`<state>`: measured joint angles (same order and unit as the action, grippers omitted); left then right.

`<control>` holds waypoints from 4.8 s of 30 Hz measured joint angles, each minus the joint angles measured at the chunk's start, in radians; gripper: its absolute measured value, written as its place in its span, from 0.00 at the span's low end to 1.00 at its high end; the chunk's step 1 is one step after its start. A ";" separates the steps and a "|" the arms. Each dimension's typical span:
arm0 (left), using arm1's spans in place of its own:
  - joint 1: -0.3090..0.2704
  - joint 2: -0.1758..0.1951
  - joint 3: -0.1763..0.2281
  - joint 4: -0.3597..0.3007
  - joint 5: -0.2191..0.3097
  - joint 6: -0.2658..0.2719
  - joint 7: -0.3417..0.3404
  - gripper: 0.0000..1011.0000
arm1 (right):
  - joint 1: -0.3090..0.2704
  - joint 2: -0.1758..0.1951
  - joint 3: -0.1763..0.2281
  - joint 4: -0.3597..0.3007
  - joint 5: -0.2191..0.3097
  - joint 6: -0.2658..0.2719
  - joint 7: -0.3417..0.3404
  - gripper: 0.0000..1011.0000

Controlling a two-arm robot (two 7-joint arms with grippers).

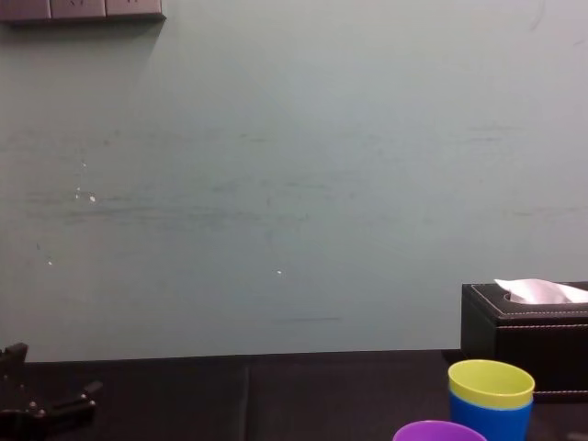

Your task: Stack the three plastic cups sequentially using one hand.

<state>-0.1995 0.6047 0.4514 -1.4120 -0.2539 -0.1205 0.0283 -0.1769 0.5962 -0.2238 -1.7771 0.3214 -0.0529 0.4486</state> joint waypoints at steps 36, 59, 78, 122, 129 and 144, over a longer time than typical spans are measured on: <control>0.000 0.000 0.000 0.000 0.000 0.000 0.000 1.00 | 0.170 -0.127 -0.106 0.204 -0.003 0.019 -0.003 0.99; 0.000 0.000 0.000 0.000 0.000 0.000 0.000 1.00 | 0.265 -0.184 -0.156 0.279 -0.048 0.008 -0.011 0.99; 0.000 0.000 0.000 0.000 0.000 0.000 0.000 1.00 | 0.271 -0.189 -0.156 0.285 -0.061 0.013 -0.024 0.99; 0.000 0.000 0.000 0.000 0.000 0.000 0.000 1.00 | 0.250 -0.152 -0.119 0.145 -0.061 0.089 -0.037 0.73; 0.000 0.000 0.000 0.000 0.000 0.000 0.000 1.00 | 0.288 -0.138 -0.106 0.104 -0.026 0.153 -0.023 0.73; 0.000 0.000 0.000 0.000 0.000 0.000 0.000 1.00 | 0.386 -0.127 -0.089 0.108 -0.006 0.213 -0.043 0.73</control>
<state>-0.1995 0.6047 0.4514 -1.4120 -0.2539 -0.1205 0.0283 0.2089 0.4696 -0.3130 -1.6694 0.3157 0.1599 0.4060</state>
